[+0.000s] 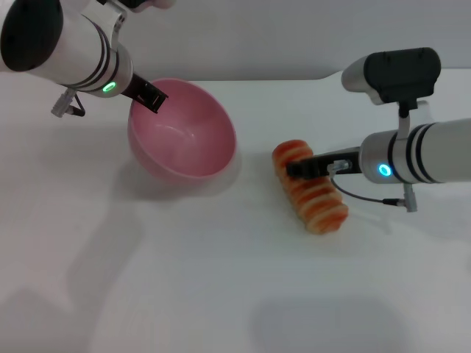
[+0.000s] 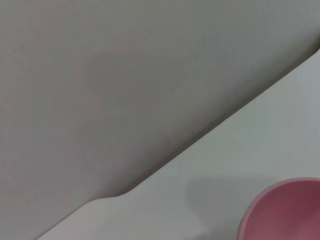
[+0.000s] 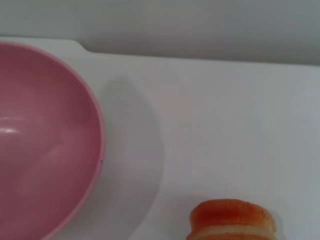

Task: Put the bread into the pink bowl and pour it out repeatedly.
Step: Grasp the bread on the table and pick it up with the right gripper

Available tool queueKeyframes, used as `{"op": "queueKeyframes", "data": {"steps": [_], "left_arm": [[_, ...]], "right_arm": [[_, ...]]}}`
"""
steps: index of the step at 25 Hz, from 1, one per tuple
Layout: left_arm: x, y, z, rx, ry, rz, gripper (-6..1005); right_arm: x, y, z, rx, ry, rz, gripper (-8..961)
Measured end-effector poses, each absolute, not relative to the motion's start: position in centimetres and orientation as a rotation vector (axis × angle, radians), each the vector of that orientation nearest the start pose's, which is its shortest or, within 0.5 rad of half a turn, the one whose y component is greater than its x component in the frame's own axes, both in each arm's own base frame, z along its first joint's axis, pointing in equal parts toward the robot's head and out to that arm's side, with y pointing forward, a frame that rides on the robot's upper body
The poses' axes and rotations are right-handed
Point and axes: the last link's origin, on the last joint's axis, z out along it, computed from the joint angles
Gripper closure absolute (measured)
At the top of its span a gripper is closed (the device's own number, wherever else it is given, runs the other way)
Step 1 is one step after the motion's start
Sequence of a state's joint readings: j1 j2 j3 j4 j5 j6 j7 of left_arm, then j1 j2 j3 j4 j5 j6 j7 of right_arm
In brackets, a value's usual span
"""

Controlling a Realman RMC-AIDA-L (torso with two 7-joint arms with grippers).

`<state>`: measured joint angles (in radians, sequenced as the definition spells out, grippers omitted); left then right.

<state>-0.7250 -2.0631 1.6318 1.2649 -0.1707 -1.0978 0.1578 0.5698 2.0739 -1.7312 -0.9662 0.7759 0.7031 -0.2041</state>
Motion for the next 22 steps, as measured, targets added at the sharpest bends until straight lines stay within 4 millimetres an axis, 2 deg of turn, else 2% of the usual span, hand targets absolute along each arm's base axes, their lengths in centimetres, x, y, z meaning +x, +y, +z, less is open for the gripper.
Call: {"op": "queueKeyframes", "data": {"steps": [10, 22], "left_arm": [[-14.9, 42.5, -1.1, -2.143, -0.679, 0.386, 863], [-14.9, 41.9, -2.0, -2.160, -0.696, 0.393, 862]], "right_arm": [[19.8, 38.3, -5.3, -2.197, 1.184, 0.096, 507], [14.7, 36.6, 1.5, -2.155, 1.009, 0.222, 566]]}}
